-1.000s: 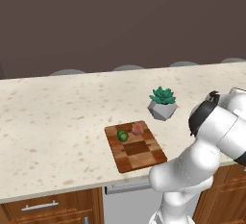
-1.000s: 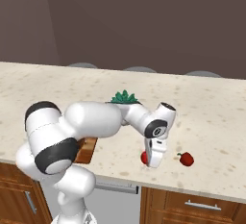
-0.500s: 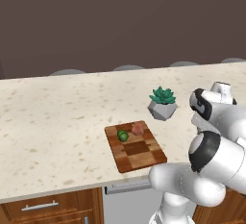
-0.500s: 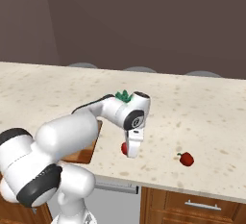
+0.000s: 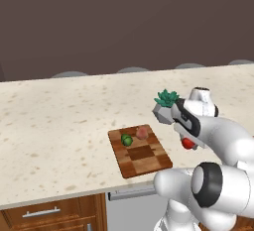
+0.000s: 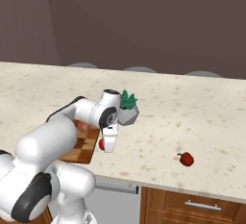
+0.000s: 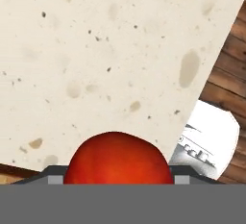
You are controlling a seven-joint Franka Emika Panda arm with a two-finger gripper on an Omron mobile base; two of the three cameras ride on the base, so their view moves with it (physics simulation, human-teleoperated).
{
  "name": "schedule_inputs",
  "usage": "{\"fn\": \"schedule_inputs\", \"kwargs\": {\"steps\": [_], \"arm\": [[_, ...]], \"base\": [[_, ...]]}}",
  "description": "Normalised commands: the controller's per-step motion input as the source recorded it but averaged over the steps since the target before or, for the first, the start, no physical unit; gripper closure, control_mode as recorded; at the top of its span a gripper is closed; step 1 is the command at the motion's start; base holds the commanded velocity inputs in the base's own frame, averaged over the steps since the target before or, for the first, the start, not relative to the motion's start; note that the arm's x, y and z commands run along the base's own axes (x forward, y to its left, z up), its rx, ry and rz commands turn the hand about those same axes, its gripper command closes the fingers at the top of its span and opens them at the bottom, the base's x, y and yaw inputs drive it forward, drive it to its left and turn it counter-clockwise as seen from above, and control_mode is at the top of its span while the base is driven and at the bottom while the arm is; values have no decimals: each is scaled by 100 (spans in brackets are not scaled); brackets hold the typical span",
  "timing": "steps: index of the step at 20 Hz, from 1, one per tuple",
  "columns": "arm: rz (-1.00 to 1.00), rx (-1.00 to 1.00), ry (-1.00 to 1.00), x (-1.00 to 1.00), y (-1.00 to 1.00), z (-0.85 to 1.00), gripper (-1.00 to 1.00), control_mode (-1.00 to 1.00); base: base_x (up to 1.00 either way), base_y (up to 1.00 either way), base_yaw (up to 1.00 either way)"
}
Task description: Place the avocado, onion, tomato, and bell pepper on the cutting board.
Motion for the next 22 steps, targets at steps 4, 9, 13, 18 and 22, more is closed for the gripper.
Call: {"fn": "schedule_inputs", "kwargs": {"steps": [4,9,13,18,22], "arm": [[15,0,0,32,62,0,100,-100],[10,-1,0,11,30,-4,100,-100],[9,0,0,5,21,0,100,-100],[11,0,0,11,38,0,100,-100],[10,-1,0,14,49,-5,100,-100]], "base": [[0,0,0],[0,0,0],[0,0,0],[0,0,0],[0,0,0]]}}
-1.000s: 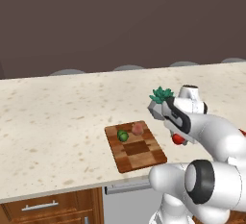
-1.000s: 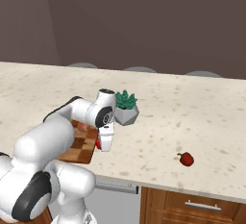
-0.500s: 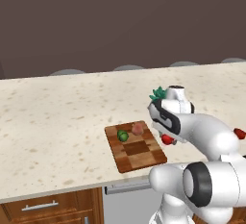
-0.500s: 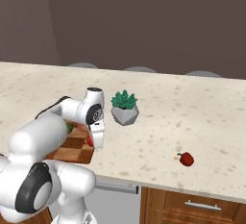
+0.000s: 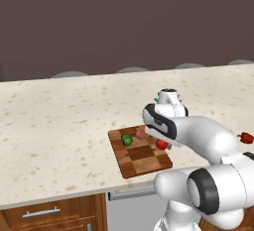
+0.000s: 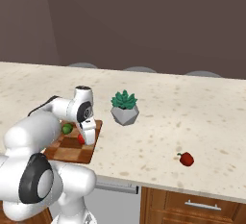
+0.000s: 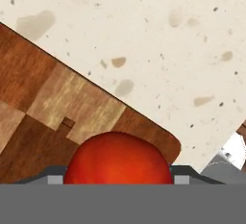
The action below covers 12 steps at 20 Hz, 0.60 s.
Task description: Place the avocado, onion, tomato, and bell pepper on the cutting board.
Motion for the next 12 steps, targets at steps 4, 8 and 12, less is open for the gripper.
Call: {"fn": "schedule_inputs", "kwargs": {"steps": [4,8,12], "arm": [[6,0,0,29,50,-13,100,-100],[3,0,0,43,46,-17,100,-100],[1,0,0,46,23,-11,100,-100]], "base": [[0,0,0],[0,0,0],[0,0,0]]}}
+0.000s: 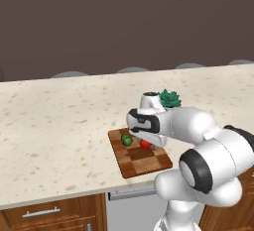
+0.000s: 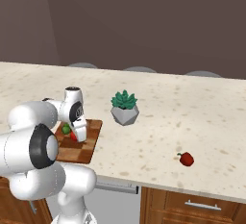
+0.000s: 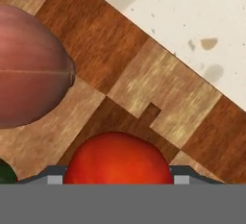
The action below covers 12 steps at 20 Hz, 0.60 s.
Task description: Place the avocado, onion, tomato, and bell pepper on the cutting board.
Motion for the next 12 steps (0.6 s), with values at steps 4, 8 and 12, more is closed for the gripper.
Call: {"fn": "schedule_inputs", "kwargs": {"steps": [4,8,12], "arm": [[0,0,0,42,12,-10,100,-100],[0,0,0,19,3,-8,100,-100],[0,0,0,9,3,-18,100,-100]], "base": [[0,0,0],[0,0,0],[0,0,0]]}}
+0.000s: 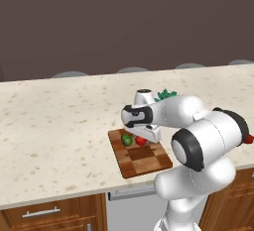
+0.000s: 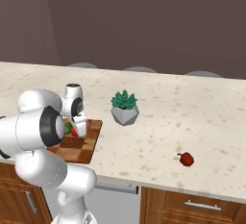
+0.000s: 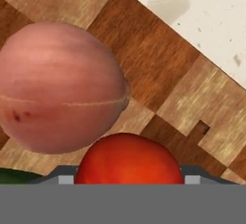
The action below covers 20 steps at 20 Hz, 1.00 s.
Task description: Place the avocado, onion, tomato, and bell pepper on the cutting board.
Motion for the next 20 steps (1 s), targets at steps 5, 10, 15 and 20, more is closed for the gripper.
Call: {"fn": "schedule_inputs", "kwargs": {"steps": [5,10,15,20], "arm": [[0,0,0,0,0,-25,100,-100],[0,0,0,-2,0,-17,100,-100],[0,0,0,-1,0,-7,-100,-100],[0,0,-5,-18,0,8,-100,-100]], "base": [[0,0,0],[0,0,0],[0,0,0],[0,0,0]]}}
